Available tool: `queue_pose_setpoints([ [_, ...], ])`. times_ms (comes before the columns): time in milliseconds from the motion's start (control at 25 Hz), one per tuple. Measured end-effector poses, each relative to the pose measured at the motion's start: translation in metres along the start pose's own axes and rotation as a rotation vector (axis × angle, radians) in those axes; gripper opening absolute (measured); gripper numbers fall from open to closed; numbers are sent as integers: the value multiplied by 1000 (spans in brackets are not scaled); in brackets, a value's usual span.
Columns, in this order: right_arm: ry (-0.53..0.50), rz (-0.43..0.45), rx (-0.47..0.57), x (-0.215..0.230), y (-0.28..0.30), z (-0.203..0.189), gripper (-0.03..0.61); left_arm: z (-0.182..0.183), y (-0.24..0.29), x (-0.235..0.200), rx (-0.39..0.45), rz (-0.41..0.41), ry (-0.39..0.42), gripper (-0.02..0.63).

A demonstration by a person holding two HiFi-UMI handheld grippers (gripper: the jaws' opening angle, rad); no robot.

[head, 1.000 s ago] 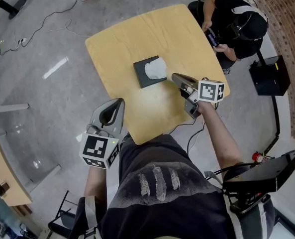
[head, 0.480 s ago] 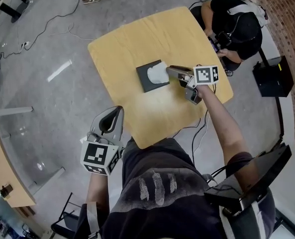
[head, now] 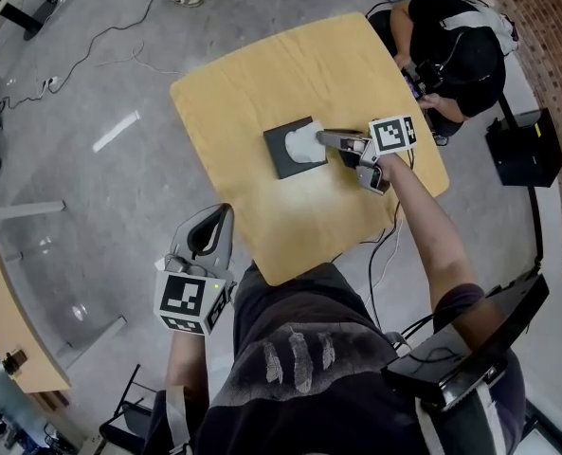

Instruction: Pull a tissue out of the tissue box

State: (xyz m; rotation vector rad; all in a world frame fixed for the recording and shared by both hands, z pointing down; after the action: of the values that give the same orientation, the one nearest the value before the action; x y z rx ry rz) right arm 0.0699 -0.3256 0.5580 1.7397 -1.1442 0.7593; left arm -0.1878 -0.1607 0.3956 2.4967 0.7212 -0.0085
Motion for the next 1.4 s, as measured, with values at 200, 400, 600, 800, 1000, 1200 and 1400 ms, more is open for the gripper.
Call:
queue_pose_setpoints([
  [200,30,26,26,-5,-1,0,7,6,1,2,11,-4,11,0],
  [400,38,56,38,-13,-4,1,2,9,2,5,9,-7,21,0],
  [600,44,104,85,-30,-10,6,0,10,-1,14,11,-5,31,0],
  [800,-10,116,70,-46,-6,10,0,14,-8,16,33,-6,41,0],
  [1000,-12,84,70,-52,-12,14,0,17,-13,23,43,2,53,0],
  [1200,-32,78,82,-61,-20,12,0,18,-17,35,42,2,68,0],
  [1400,-58,81,91,-70,-30,13,0,19,-18,46,48,4,83,0],
])
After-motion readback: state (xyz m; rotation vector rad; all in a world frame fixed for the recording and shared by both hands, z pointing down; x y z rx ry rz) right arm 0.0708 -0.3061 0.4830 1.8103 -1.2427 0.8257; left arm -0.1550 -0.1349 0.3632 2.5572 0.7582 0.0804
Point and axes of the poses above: the fingertips, and each gripper's own axes: y forward along the fingers, x to its right, z out of its top, the point moved 6 cm from there along -y, backward along the fingers, and after that the axes turned 2 degrees about -y, right-handed, at the moved point
